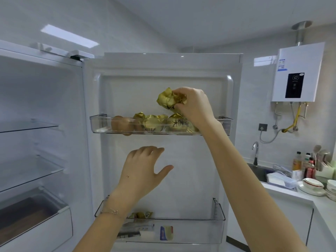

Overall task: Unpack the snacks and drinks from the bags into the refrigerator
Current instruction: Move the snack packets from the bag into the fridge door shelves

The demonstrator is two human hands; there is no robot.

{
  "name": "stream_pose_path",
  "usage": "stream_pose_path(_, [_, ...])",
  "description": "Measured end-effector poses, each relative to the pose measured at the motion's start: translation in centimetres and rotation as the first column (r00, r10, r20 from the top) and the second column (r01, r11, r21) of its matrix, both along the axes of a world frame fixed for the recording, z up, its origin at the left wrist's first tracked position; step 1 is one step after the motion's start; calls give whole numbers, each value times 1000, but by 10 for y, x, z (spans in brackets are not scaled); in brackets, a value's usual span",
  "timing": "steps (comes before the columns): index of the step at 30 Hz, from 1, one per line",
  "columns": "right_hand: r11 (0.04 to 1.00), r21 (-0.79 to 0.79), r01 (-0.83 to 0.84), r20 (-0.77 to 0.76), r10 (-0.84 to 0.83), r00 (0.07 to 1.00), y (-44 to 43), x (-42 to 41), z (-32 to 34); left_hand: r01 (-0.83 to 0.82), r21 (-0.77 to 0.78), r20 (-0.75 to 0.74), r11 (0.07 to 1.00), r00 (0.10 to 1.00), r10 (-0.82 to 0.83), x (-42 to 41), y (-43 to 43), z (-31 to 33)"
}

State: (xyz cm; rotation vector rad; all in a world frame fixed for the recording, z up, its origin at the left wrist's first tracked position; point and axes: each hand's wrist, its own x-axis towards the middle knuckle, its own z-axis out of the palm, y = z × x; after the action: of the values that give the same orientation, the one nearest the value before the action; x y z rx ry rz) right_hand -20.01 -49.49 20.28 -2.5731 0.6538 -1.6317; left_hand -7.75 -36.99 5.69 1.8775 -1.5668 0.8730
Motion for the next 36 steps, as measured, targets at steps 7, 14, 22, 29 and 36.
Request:
stream_pose_path(7, [985,167,-32,-111,51,993,-5,2,-2,-97,48,10,994,995,97,15,0,-8])
stream_pose_path(14, [985,169,-27,-147,53,988,-2,3,-7,-88,78,27,993,996,86,23,-3,-17])
stream_pose_path(22, [981,-186,55,29,-51,998,30,-12,-44,-56,73,0,996,998,56,28,-5,-21])
stream_pose_path(29, [963,-234,132,-30,-143,989,53,-35,-119,12,112,-37,994,999,-8,20,-7,-44])
stream_pose_path(36, [952,-110,285,-144,-299,943,49,-57,-172,139,182,-68,973,989,-129,-5,-30,-77])
